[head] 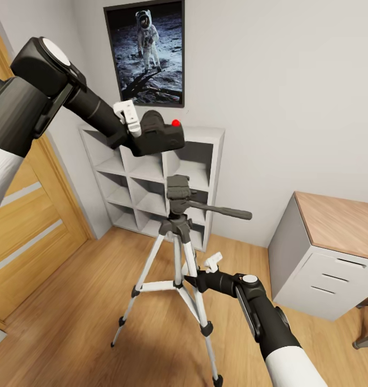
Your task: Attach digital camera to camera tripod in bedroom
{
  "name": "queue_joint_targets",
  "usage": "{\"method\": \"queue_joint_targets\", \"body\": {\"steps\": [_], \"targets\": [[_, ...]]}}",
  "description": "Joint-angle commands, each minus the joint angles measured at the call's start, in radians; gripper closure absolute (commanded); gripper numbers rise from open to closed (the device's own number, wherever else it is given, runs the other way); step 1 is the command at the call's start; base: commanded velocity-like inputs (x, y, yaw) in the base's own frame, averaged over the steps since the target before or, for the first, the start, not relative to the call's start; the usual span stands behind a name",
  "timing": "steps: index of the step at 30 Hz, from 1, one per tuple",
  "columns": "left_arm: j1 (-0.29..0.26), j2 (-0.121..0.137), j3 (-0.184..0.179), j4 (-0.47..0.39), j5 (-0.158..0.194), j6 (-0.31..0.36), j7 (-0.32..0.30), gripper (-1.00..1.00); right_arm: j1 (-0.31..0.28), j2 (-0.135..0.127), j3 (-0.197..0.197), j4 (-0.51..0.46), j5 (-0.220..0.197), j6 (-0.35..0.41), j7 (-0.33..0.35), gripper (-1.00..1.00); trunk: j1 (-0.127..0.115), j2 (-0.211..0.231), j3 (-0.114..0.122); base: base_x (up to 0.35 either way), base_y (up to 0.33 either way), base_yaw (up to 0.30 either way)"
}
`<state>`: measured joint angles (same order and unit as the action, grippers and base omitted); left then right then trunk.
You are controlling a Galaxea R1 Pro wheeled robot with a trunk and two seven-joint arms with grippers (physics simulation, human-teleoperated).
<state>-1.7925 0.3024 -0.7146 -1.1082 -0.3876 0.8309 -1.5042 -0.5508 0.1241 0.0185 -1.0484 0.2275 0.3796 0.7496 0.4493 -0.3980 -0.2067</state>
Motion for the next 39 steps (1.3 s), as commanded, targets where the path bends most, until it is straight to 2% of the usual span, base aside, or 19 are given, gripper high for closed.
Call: {"method": "queue_joint_targets", "body": {"steps": [1,4,7,10,16,23,32,39], "targets": [[-0.001,-0.005,0.004,0.005,-0.002,0.016,-0.008,1.00,-0.001,-0.001,-0.001,-0.007,0.012,0.006,0.011,1.00,0.001,-0.002,-0.002,0.000,0.000,0.000],[0.000,-0.022,0.021,0.017,-0.016,0.022,-0.004,1.00,-0.001,-0.006,0.000,-0.015,0.050,0.006,0.027,1.00,0.001,-0.002,-0.002,0.000,0.000,0.000],[0.000,-0.039,0.037,0.020,-0.023,0.041,-0.002,1.00,-0.001,-0.013,0.000,-0.019,0.059,0.007,0.043,1.00,0.001,-0.002,-0.002,0.000,0.000,0.000],[0.001,-0.043,0.054,0.020,-0.004,0.057,-0.001,1.00,-0.001,-0.022,0.000,-0.022,0.057,0.008,0.050,1.00,0.001,-0.002,-0.002,0.000,0.000,0.000],[0.001,-0.042,0.055,0.012,0.034,0.083,0.000,1.00,-0.001,-0.026,0.001,-0.024,0.053,0.007,0.052,1.00,0.001,-0.002,-0.002,0.000,0.000,0.000],[0.001,-0.045,0.053,0.008,0.053,0.137,-0.002,1.00,0.000,-0.027,0.001,-0.024,0.052,0.006,0.053,1.00,0.001,-0.002,-0.002,0.000,0.000,0.000],[0.001,-0.041,0.044,0.006,0.110,0.203,-0.001,1.00,0.000,-0.027,0.001,-0.022,0.051,0.005,0.052,1.00,0.001,-0.002,-0.002,0.000,0.000,0.000],[0.001,-0.039,0.033,0.005,0.156,0.208,0.000,1.00,-0.001,-0.027,0.001,-0.022,0.051,0.005,0.051,1.00,0.001,-0.002,-0.002,0.000,0.000,0.000]]}}
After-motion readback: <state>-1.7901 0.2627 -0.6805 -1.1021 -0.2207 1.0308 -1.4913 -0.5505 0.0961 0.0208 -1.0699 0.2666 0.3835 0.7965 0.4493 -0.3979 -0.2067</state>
